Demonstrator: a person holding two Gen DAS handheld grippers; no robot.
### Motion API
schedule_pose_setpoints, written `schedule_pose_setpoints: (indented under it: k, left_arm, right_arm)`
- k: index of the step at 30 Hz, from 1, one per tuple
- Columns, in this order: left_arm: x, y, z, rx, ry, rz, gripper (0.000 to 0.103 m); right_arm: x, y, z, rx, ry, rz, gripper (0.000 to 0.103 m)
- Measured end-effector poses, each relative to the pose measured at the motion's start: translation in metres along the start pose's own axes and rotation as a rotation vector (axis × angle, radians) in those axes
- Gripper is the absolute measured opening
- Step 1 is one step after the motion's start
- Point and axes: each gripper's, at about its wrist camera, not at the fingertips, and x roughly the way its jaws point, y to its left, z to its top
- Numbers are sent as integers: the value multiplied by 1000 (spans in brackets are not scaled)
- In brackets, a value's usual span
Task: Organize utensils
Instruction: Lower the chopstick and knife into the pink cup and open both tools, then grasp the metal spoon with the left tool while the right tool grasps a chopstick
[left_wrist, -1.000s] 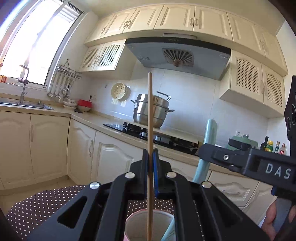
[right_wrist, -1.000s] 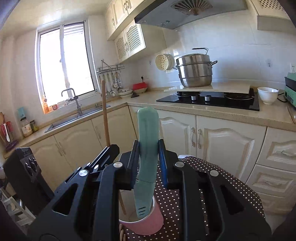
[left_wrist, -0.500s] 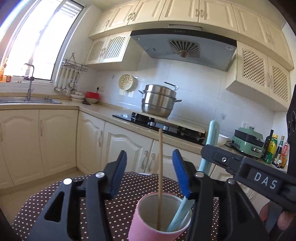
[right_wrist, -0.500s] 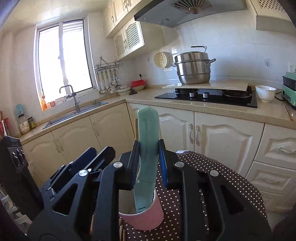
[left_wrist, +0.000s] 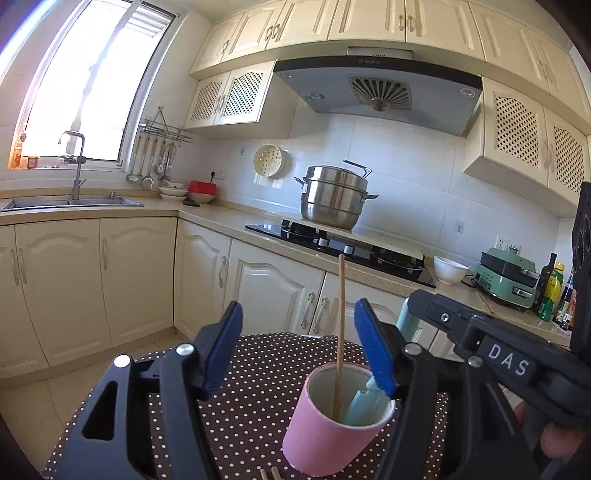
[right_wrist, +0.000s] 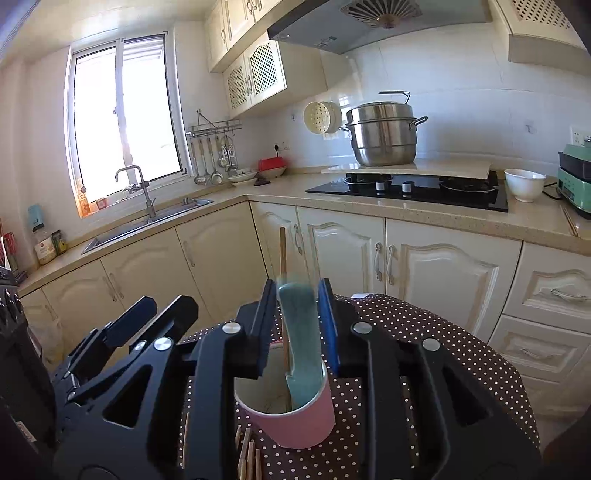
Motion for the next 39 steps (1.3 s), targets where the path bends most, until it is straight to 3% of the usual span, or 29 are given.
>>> schedule_pose_setpoints:
  k: [3, 13, 18, 26, 33, 39]
  left_arm:
    - [-9, 3, 4, -12, 3, 10, 66]
    - [-60, 3, 9, -8, 14, 17, 72]
    - [-85, 6, 10, -9, 85, 8, 75]
    - [-93, 26, -18, -32, 349, 75, 81]
    - [-79, 51, -60, -83, 585, 147, 81]
    - [-79, 57, -94, -109, 719, 143, 80]
  right_arm:
    - [-11, 3, 2, 0, -23, -4, 43]
    - [-54, 18, -4, -40, -41, -2, 45]
    - [-78, 22, -17, -73, -32, -23, 49]
    - [-98, 20, -51, -109, 32, -44, 53]
    - [-88, 12, -89, -103, 161, -36, 53]
    - [-78, 13, -116, -112, 268, -15, 53]
